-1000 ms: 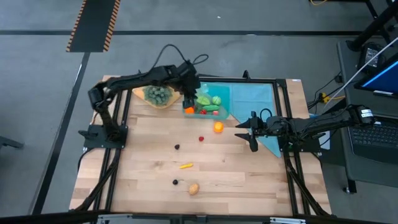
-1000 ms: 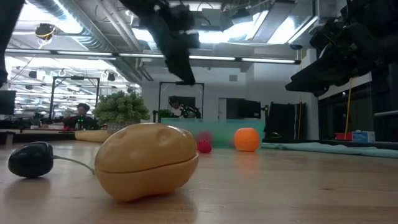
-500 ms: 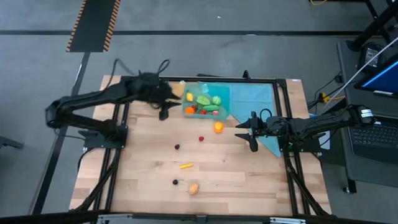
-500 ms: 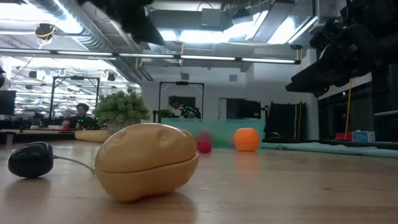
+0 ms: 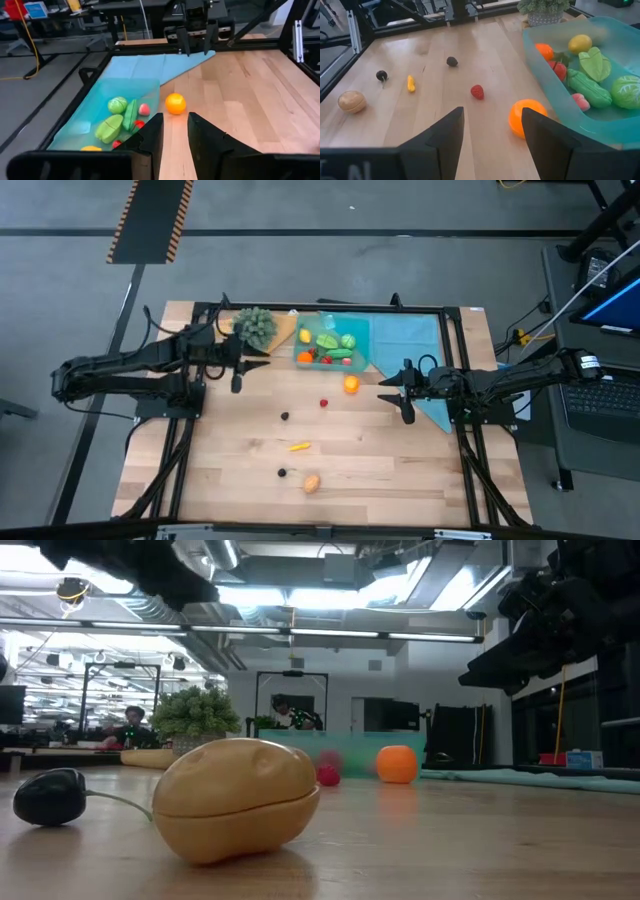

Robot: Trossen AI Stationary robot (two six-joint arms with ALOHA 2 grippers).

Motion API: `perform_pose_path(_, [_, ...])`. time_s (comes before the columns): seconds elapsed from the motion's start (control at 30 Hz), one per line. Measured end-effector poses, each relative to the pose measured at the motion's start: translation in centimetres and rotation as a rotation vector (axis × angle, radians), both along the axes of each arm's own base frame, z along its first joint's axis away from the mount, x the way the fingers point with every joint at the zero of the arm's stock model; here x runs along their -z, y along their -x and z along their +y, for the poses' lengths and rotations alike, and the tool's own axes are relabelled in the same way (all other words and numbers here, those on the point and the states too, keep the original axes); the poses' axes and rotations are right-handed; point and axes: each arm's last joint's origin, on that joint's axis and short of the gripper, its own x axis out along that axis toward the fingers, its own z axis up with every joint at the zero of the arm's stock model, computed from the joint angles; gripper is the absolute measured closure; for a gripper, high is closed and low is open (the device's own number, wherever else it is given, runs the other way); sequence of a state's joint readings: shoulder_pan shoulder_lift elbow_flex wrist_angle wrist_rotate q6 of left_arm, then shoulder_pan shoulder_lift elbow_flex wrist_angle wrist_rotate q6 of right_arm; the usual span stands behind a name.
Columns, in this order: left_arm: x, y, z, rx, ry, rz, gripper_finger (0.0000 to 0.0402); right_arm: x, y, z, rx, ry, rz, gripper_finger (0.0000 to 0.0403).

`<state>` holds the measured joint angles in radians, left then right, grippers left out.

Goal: Pick and placing Produce into tupperware
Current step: Put the blackberry into the blue bin

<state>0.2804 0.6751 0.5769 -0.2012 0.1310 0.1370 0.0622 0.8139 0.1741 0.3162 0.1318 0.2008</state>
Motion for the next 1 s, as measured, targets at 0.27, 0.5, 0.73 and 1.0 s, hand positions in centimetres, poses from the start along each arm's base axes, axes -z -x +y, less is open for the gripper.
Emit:
perform_pose_path(0.27, [2.3,2.0,-0.6,-0.013,0.009,-0.058,0.0334,0.0,0.0,0.0,0.002,-0.005,-0.003,0.0201])
perform_pose_path(0.5, [3.2,3.7,-1.1,-0.019,-0.008,-0.122,0.0344,-0.1,0.0,0.0,0.002,-0.005,-0.011,0.0201])
perform_pose_path(0.73, [5.7,4.6,-1.4,-0.03,0.048,-0.139,0.0356,-0.1,-0.1,0.0,0.001,-0.004,-0.016,0.0201])
perform_pose_path(1.0, [7.2,4.3,-1.5,-0.012,0.059,-0.175,0.037,-0.1,-0.1,0.0,0.008,0.002,-0.016,0.0201])
